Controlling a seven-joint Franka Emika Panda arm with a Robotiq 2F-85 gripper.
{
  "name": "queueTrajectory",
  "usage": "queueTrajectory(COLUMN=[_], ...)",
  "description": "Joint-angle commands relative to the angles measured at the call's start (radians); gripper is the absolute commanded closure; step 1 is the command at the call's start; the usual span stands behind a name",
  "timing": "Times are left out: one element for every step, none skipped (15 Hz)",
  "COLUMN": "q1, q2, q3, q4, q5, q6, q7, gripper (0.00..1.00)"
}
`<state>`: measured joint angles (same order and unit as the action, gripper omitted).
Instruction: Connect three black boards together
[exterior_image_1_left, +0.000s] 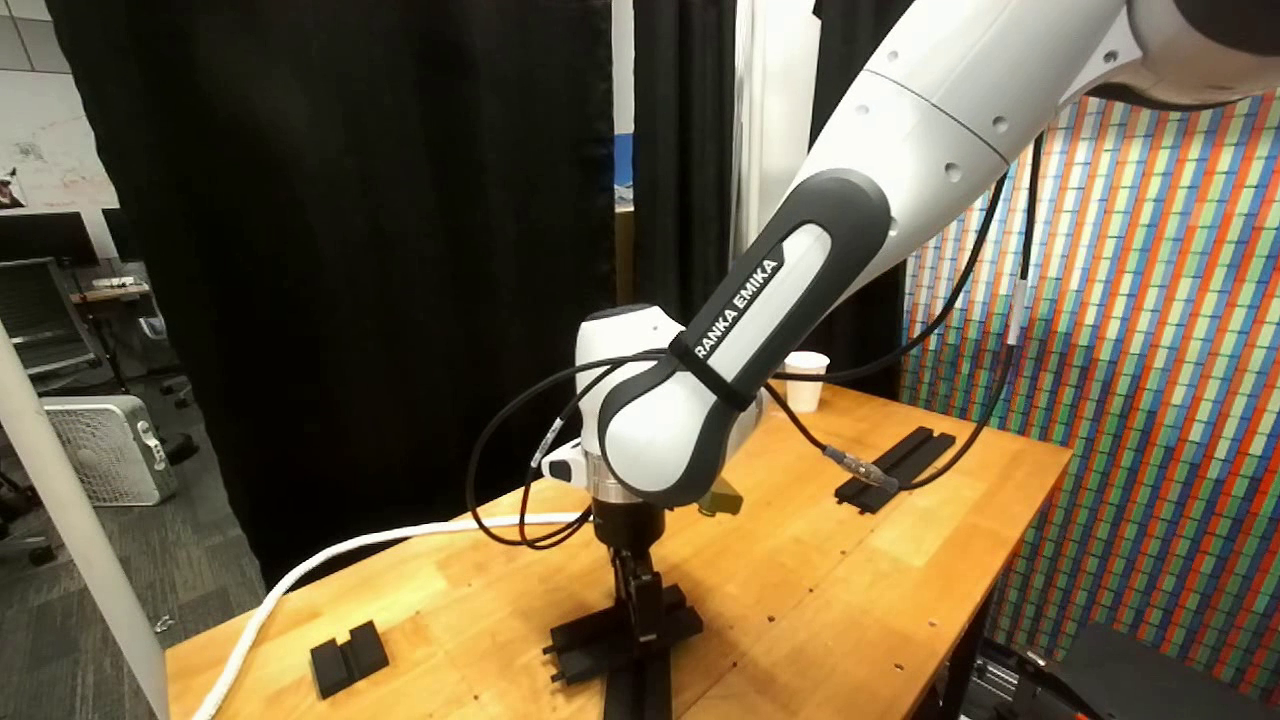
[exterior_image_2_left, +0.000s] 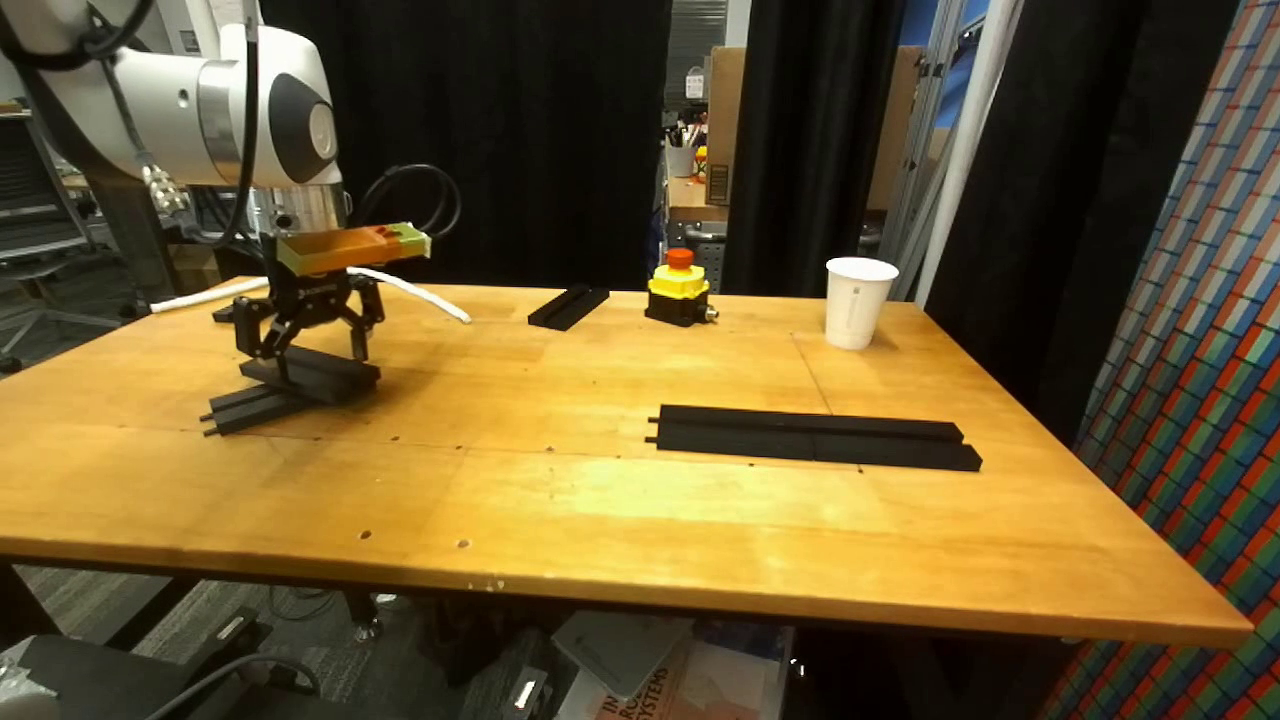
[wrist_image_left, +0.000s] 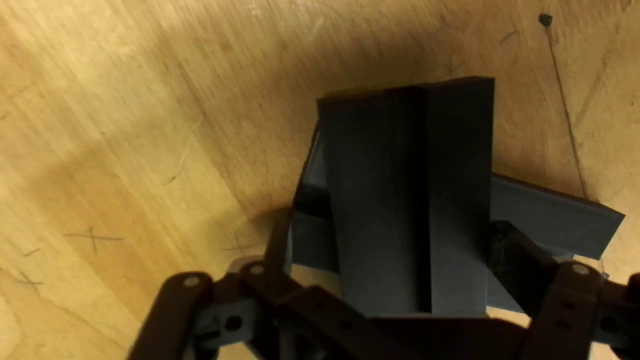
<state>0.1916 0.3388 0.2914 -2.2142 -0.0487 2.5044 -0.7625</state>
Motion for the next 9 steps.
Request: queueTrajectory(q1=[-0.012, -0.013, -0.014, -0.016, -0.017, -0.018, -0.019, -0.021, -0.022], q2=[0.011, 0.011, 0.011, 0.012, 0.012, 0.011, 0.01, 0.007, 0.001], q3=[0.007, 0.008, 0.008, 0.009, 0.01, 0.01, 0.01, 0.01, 0.01], q4=[0.013, 0.011, 0.01, 0.008, 0.006, 0.004, 0.002, 0.001, -0.003], q5=[-0.014, -0.012, -0.012, -0.011, -0.011, -0.012, -0.012, -0.011, -0.009], q6=[0.023, 0.027, 0.032, 0.037, 0.044, 0.051, 0.059, 0.064, 0.063], q7=[-0.002, -0.005, -0.006, -0.009, -0.01, -0.01, -0.009, -0.009, -0.008], gripper=[0.0, 0.05, 0.25, 0.29, 0.3, 0.36, 0.46, 0.52, 0.52])
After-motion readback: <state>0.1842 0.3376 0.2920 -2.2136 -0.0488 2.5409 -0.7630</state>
